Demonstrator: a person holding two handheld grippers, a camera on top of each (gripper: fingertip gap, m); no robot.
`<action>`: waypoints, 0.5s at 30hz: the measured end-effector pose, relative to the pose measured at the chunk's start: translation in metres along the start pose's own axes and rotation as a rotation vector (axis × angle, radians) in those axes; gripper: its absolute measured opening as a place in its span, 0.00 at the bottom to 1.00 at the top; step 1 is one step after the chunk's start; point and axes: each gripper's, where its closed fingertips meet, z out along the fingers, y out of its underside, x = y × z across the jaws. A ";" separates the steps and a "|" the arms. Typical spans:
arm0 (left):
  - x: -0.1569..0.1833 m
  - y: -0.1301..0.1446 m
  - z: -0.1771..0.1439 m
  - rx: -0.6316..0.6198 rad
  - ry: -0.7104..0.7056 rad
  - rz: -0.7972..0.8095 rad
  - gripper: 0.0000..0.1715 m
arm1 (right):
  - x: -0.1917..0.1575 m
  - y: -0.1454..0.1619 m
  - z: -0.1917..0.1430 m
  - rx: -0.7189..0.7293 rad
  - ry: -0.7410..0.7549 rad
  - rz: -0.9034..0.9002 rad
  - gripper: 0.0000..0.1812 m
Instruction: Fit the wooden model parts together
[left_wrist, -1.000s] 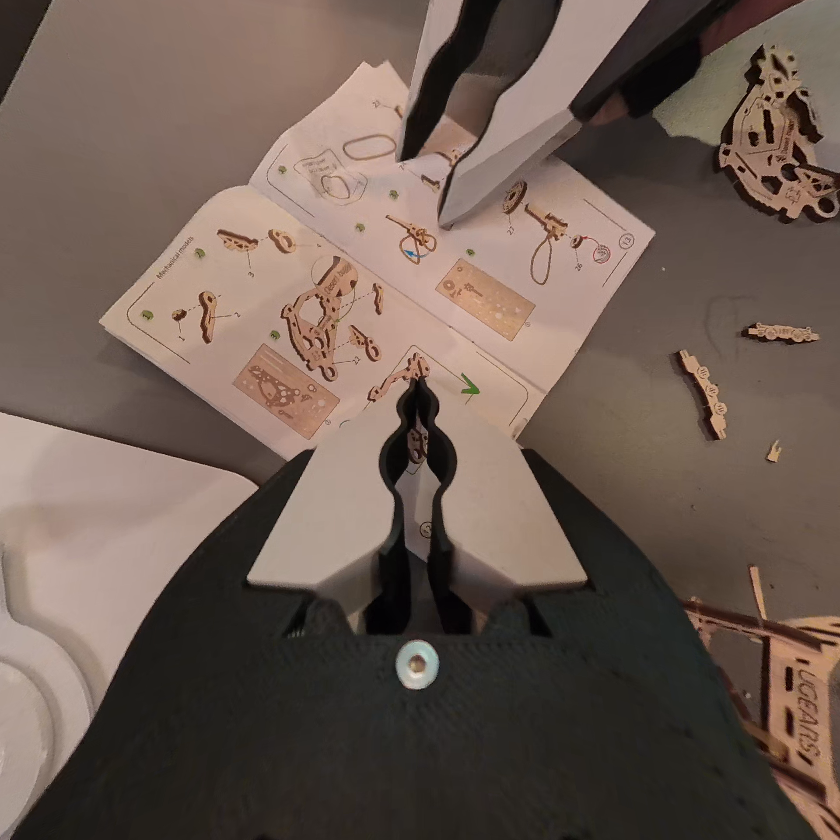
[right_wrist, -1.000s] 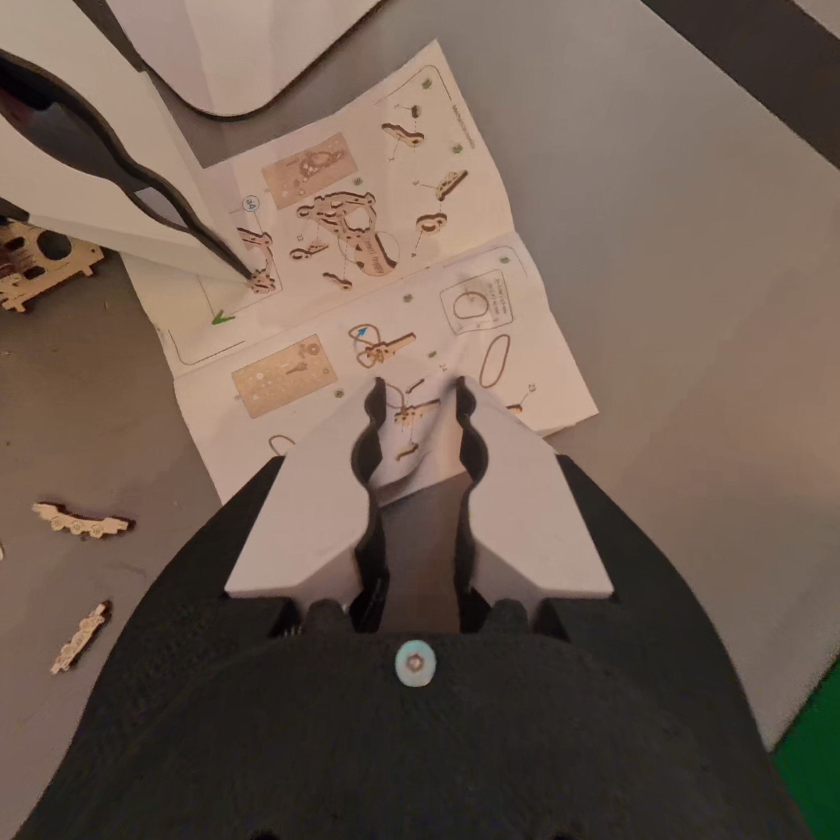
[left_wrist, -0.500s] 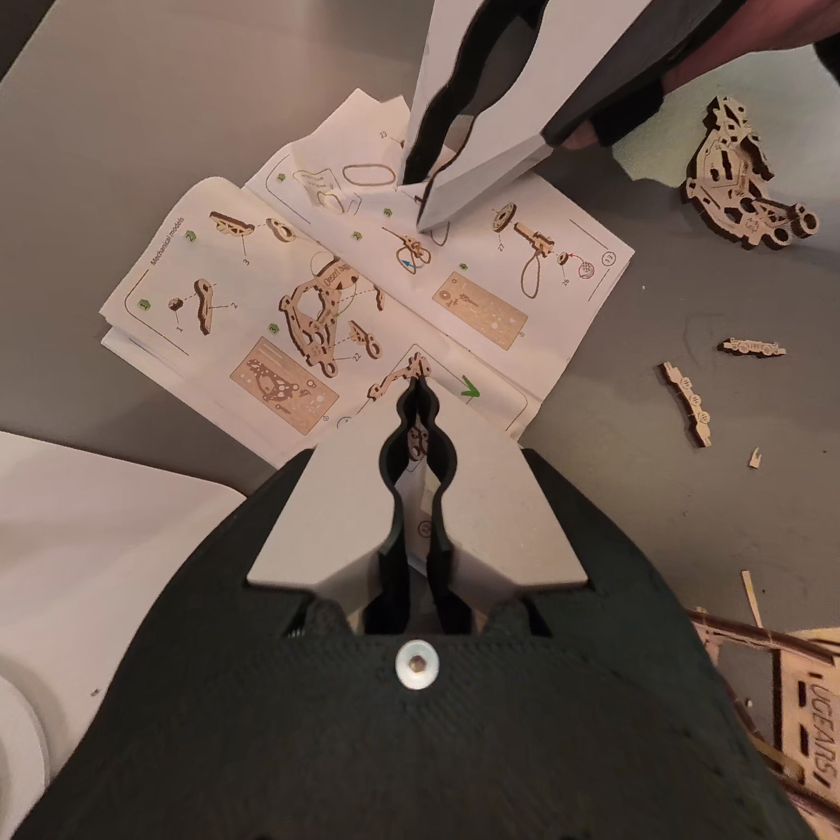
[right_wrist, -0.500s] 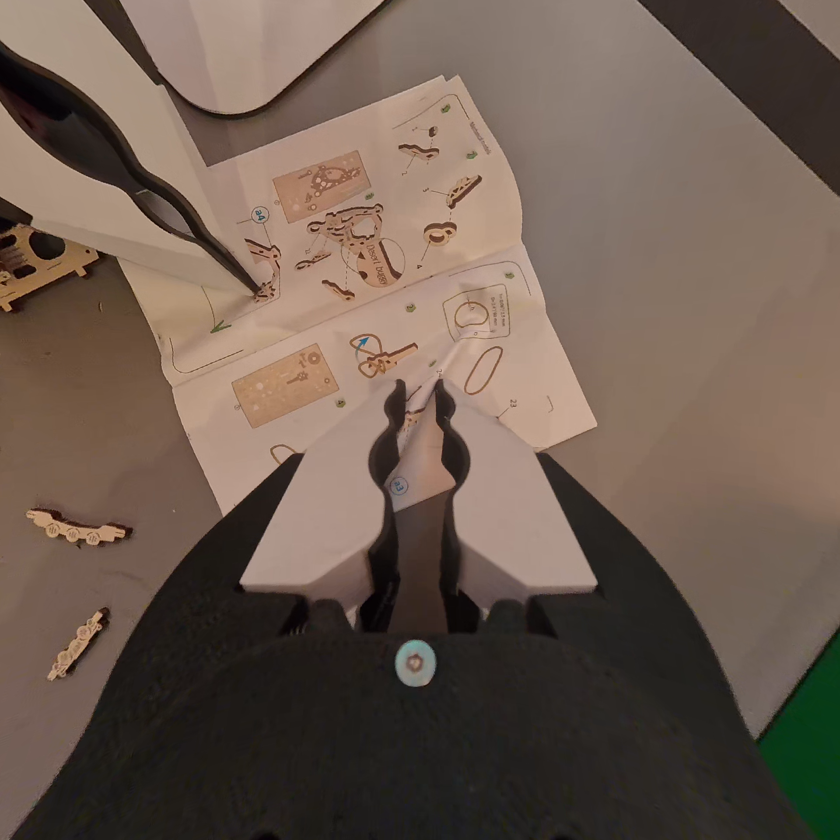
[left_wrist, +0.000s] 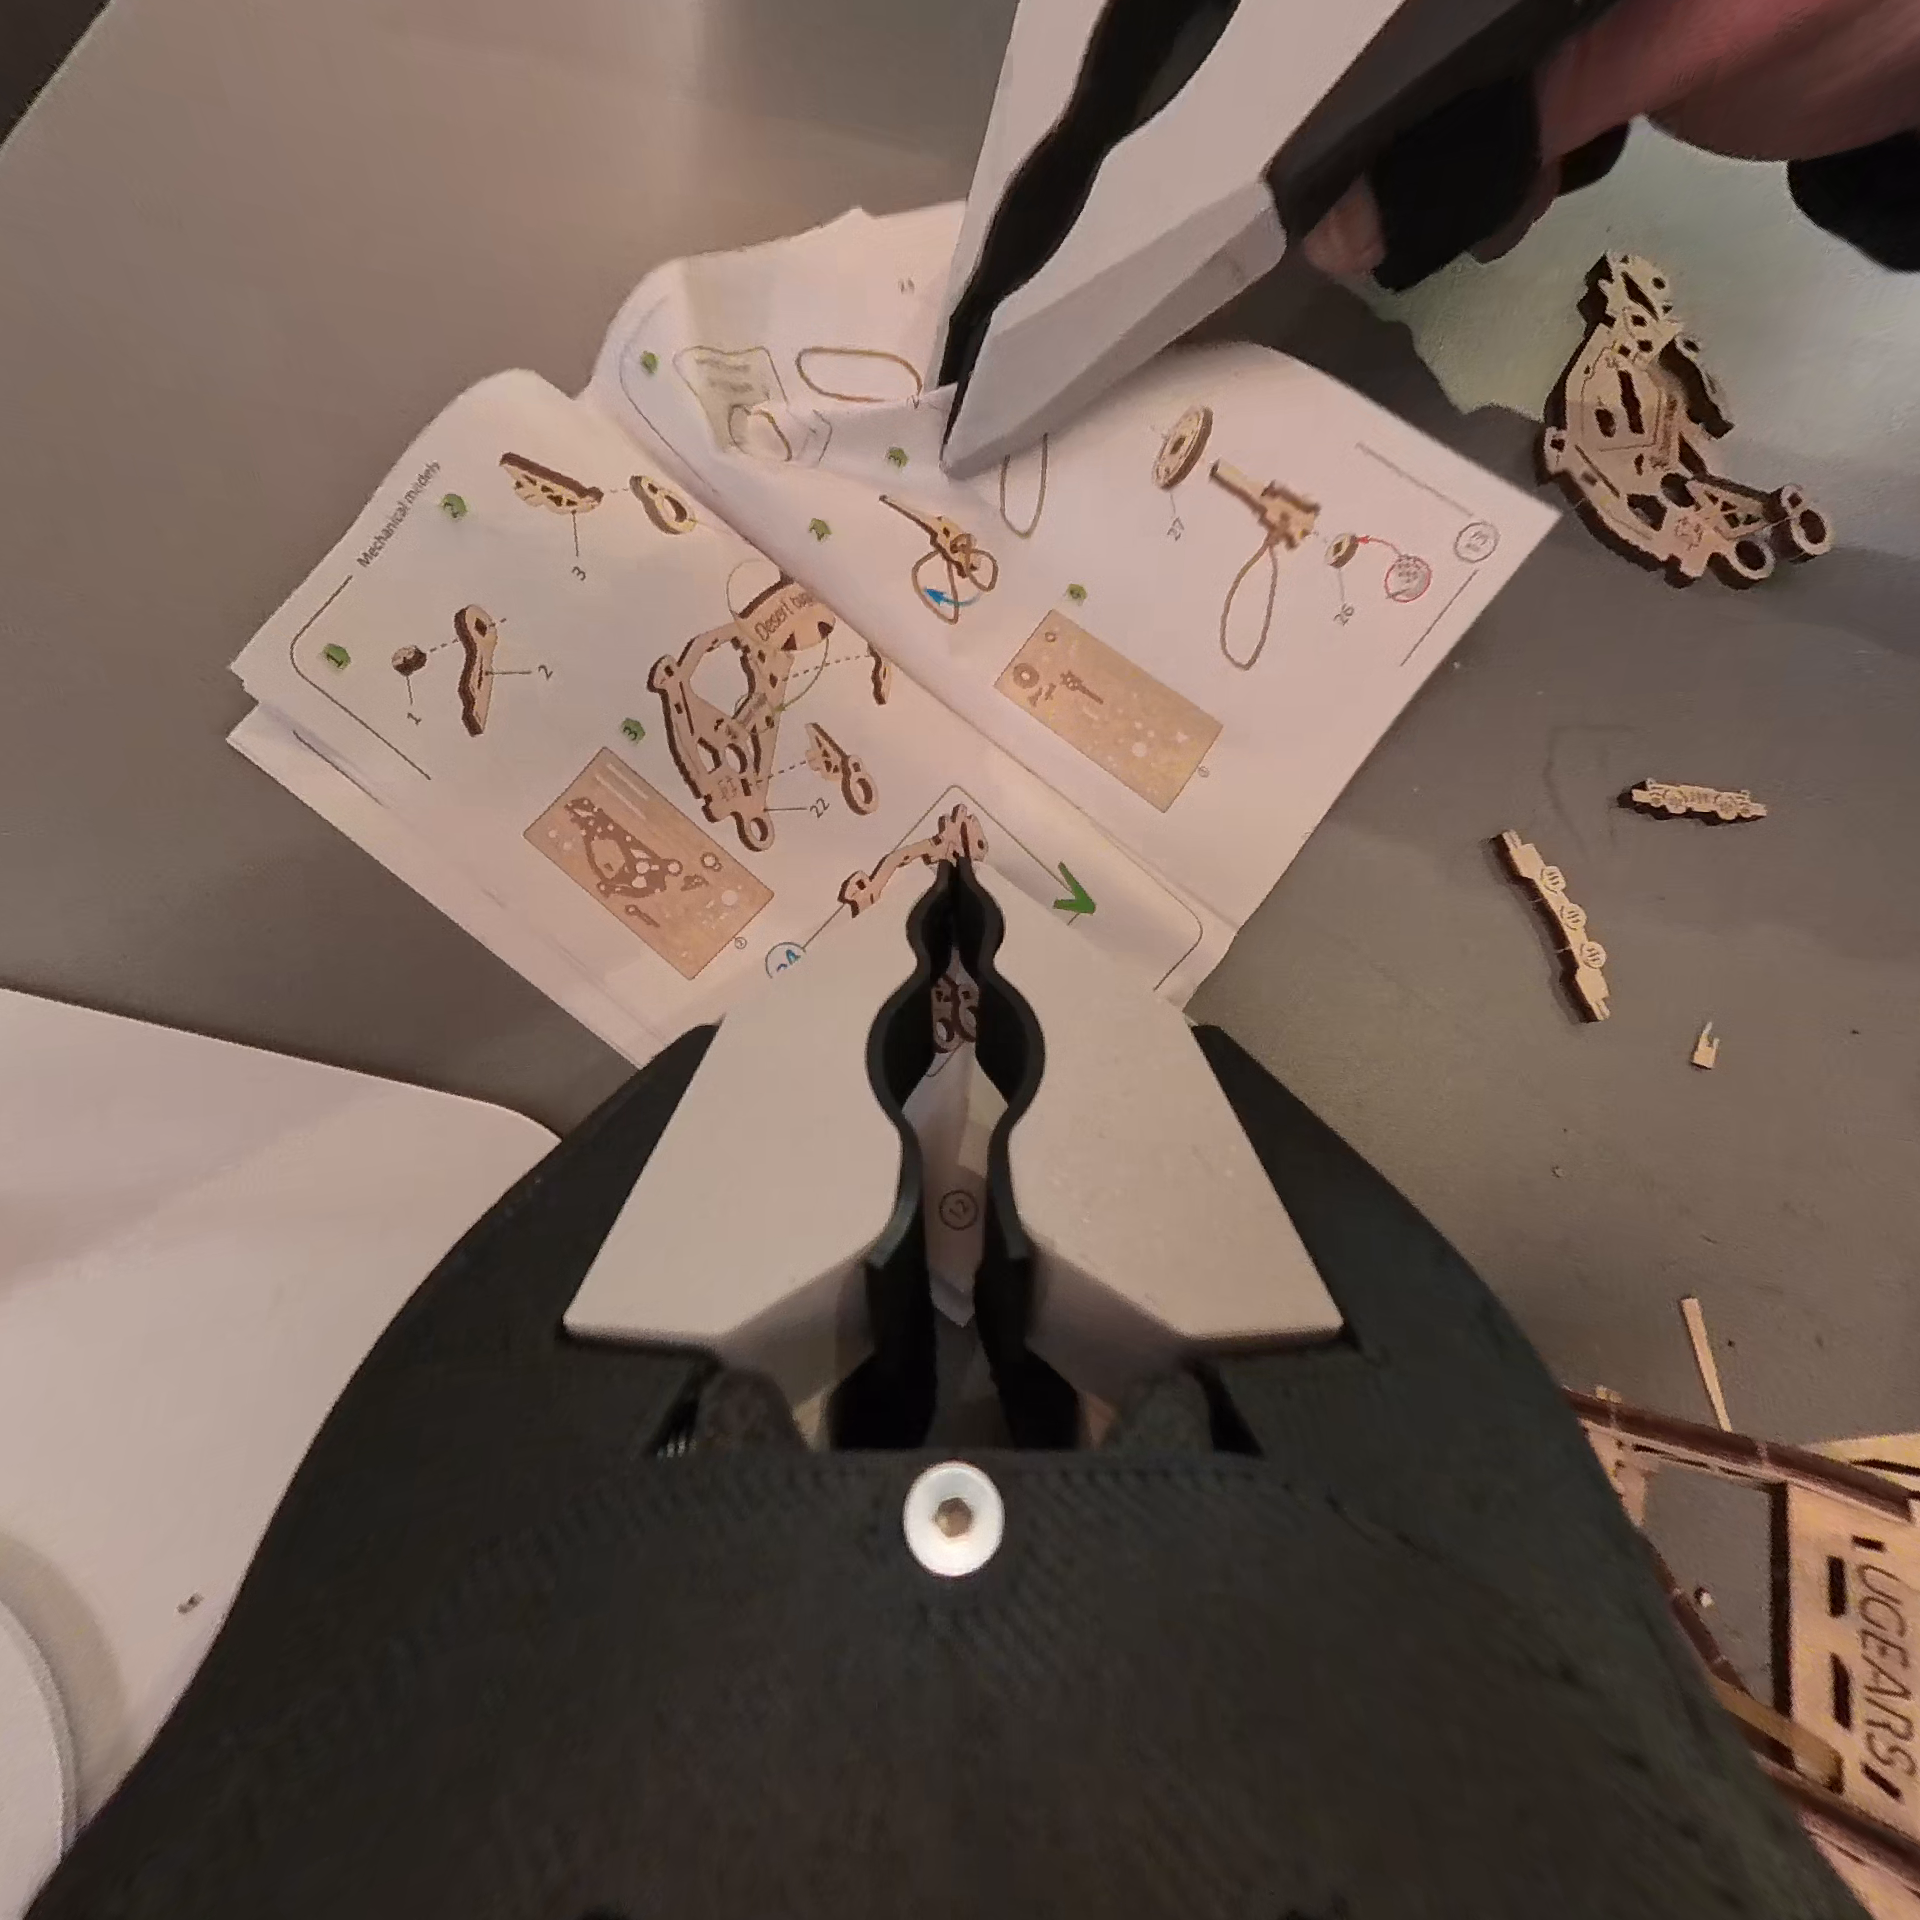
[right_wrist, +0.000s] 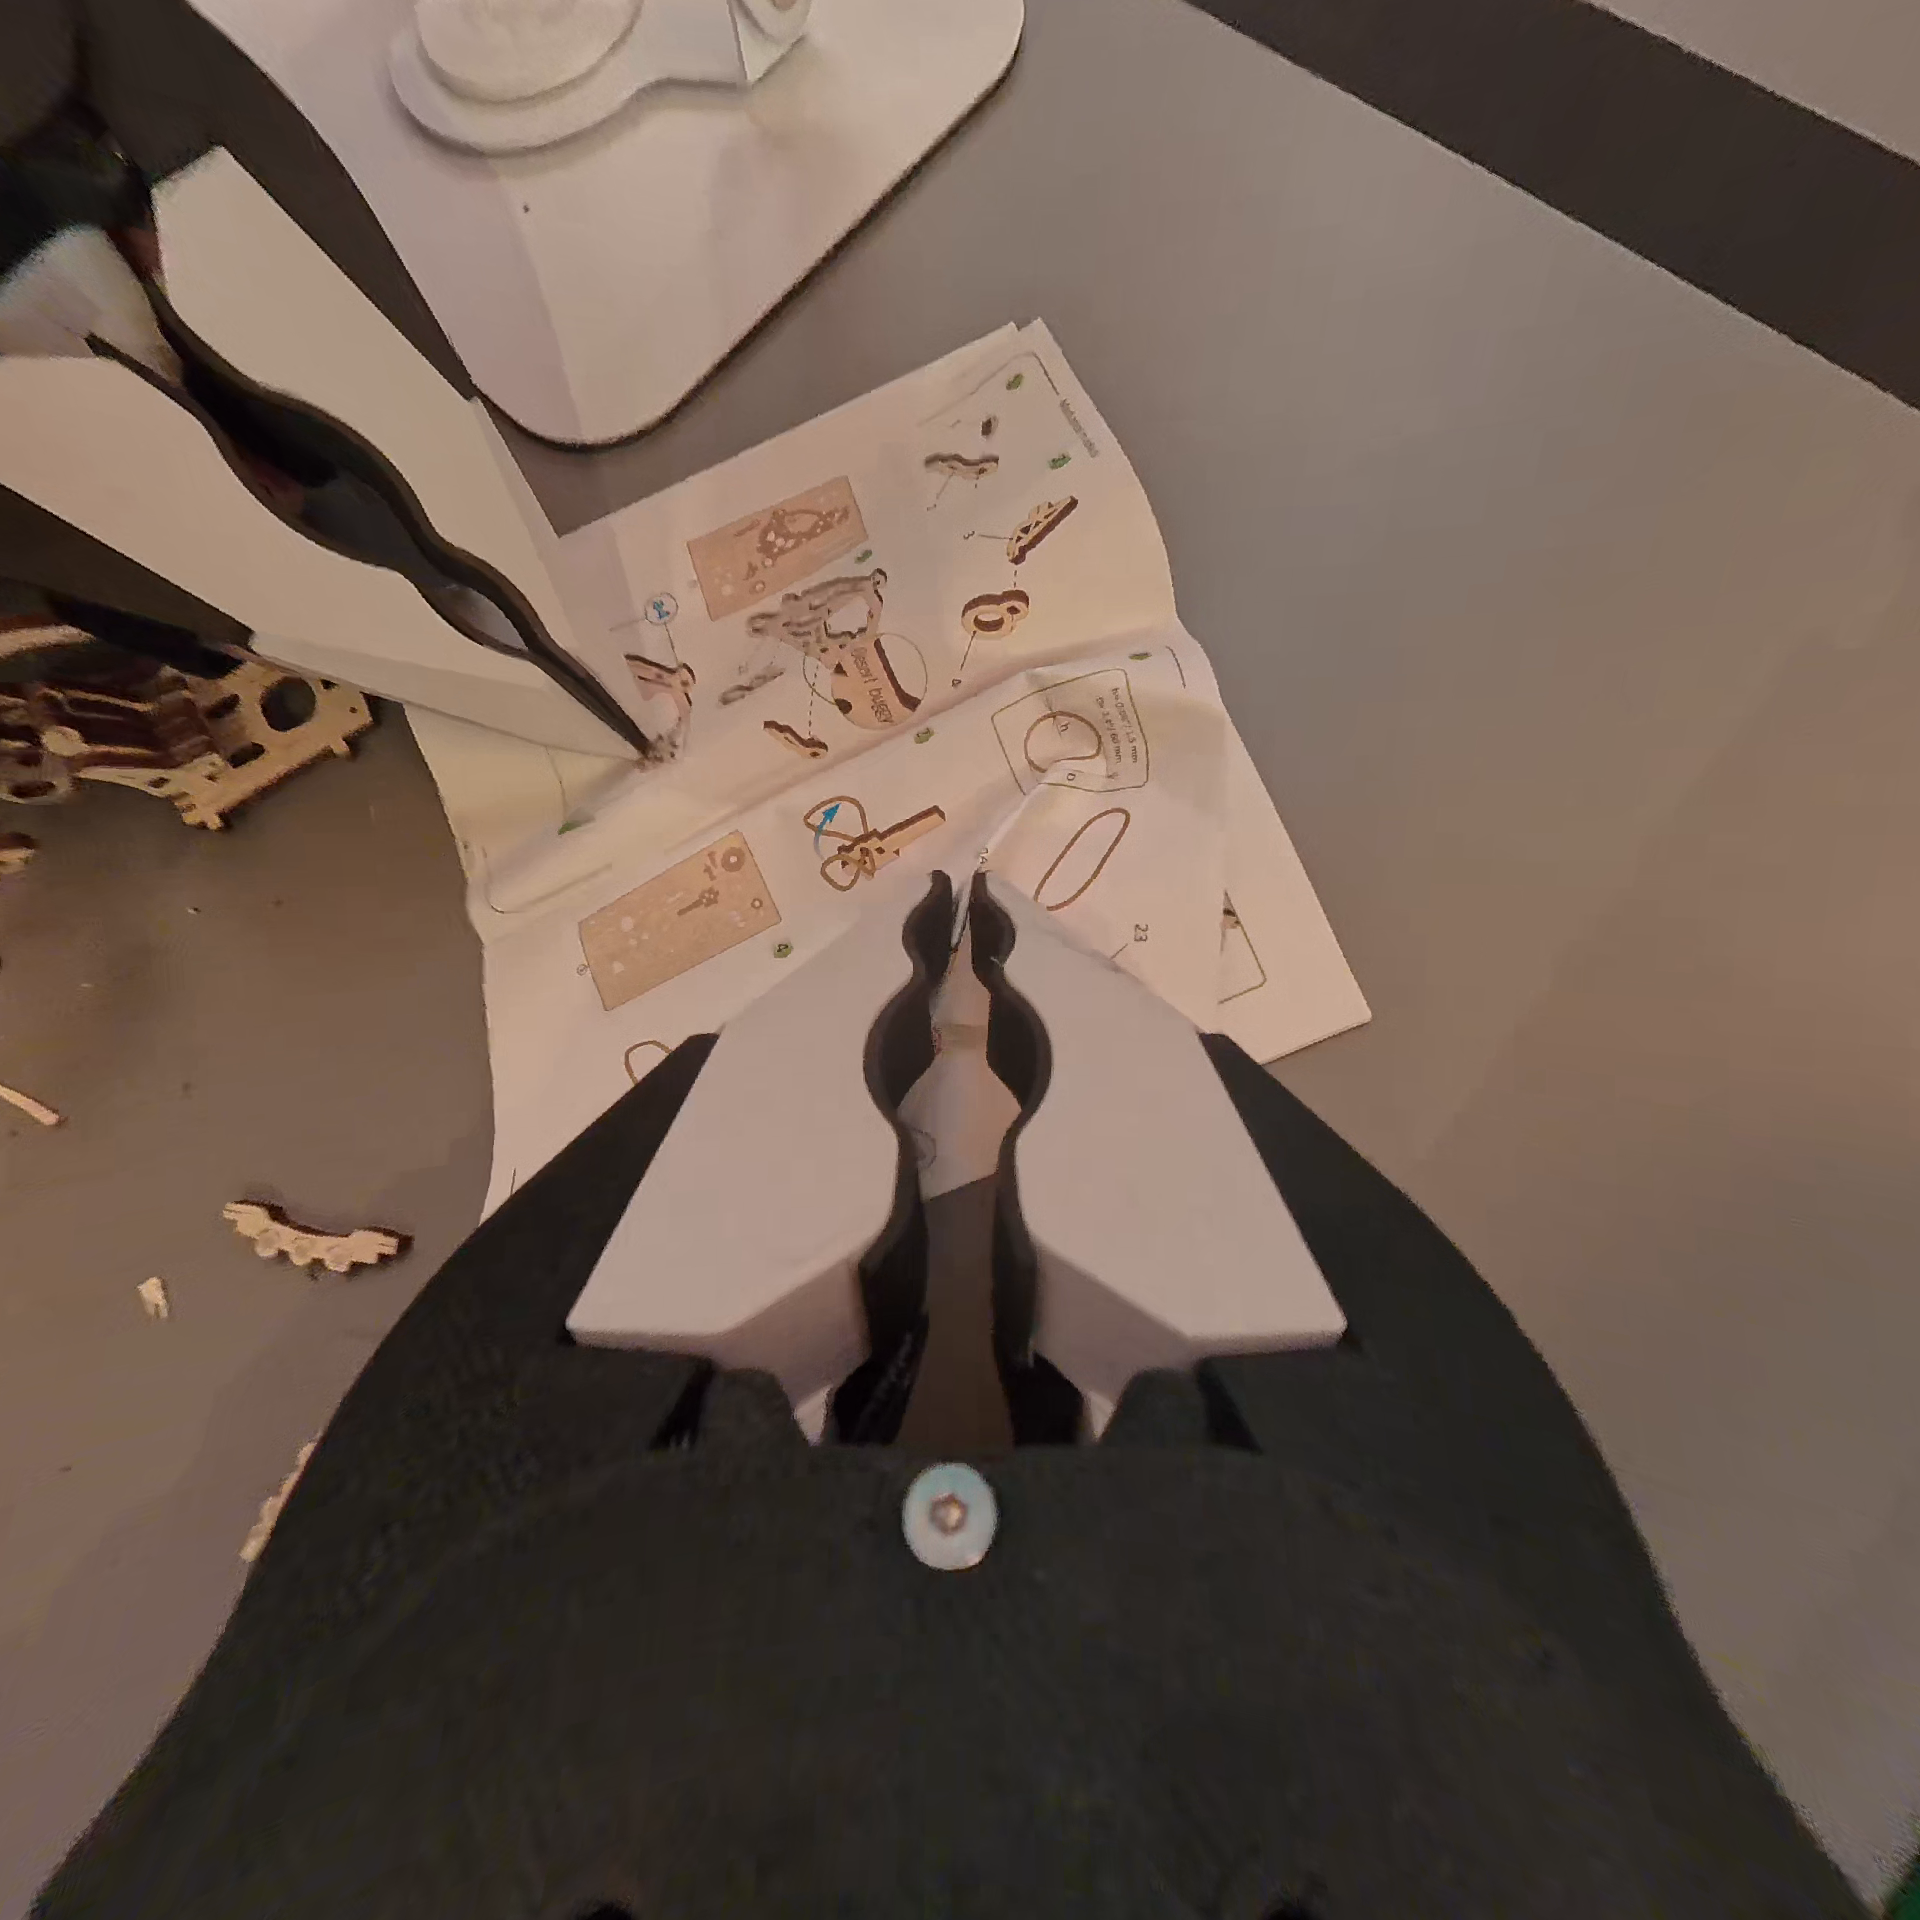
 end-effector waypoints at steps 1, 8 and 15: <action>0.000 0.000 0.000 0.000 0.001 -0.001 0.00 | -0.001 -0.003 -0.001 0.023 -0.016 0.020 0.00; 0.000 0.000 0.000 0.002 0.006 -0.007 0.00 | -0.006 -0.002 -0.009 0.046 -0.132 0.201 0.12; 0.000 0.000 0.000 0.003 0.008 -0.009 0.00 | -0.031 0.005 -0.016 0.041 -0.278 0.307 0.24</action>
